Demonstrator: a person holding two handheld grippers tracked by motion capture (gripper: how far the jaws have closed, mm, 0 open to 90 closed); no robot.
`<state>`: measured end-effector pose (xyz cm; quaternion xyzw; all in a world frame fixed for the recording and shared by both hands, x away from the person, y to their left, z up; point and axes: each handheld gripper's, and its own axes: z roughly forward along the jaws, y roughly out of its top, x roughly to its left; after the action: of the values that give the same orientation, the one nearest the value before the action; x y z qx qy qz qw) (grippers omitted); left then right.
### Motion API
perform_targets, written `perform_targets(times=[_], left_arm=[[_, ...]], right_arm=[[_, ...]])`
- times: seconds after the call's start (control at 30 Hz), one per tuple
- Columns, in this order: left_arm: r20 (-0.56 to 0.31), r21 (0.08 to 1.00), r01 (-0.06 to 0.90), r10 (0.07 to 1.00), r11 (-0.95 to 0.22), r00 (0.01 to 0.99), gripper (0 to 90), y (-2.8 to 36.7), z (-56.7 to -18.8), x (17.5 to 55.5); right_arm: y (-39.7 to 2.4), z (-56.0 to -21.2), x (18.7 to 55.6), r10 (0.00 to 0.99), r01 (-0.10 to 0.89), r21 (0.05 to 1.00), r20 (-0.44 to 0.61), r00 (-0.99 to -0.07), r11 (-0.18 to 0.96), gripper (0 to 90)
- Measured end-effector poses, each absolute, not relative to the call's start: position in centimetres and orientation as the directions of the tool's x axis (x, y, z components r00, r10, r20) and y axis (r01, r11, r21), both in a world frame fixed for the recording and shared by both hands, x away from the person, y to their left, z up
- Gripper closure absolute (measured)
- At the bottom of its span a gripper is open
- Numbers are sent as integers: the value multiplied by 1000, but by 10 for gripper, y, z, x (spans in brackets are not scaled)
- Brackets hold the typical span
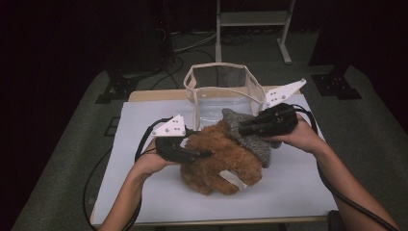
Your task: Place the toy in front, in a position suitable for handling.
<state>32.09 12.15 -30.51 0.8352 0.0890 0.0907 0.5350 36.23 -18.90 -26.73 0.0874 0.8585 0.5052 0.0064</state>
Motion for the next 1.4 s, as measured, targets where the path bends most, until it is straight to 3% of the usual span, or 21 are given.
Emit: perform_targets(times=[0.17,0.33,0.7,1.0,1.1,1.23,1.4], left_arm=[[54,910,53,244,-412,968,425,121,-305,321],[50,911,58,249,-408,967,425,124,-304,322],[56,891,57,234,-451,971,428,108,-288,321],[73,792,35,151,-609,986,423,39,-313,336],[74,752,36,139,-658,988,346,17,-320,338],[85,741,18,120,-672,989,268,16,-321,336],[79,755,21,121,-656,989,249,29,-322,329]], right_arm=[[-172,-269,359,123,120,853,66,-990,508,782],[-182,-286,365,149,174,846,114,-982,504,782],[-167,-269,355,117,106,842,51,-992,529,782],[-213,-301,353,199,219,831,134,-971,512,782],[-235,-324,353,243,281,816,178,-953,505,781],[-254,-330,350,276,307,826,192,-942,473,781],[-256,-321,349,278,292,845,179,-944,448,780]])
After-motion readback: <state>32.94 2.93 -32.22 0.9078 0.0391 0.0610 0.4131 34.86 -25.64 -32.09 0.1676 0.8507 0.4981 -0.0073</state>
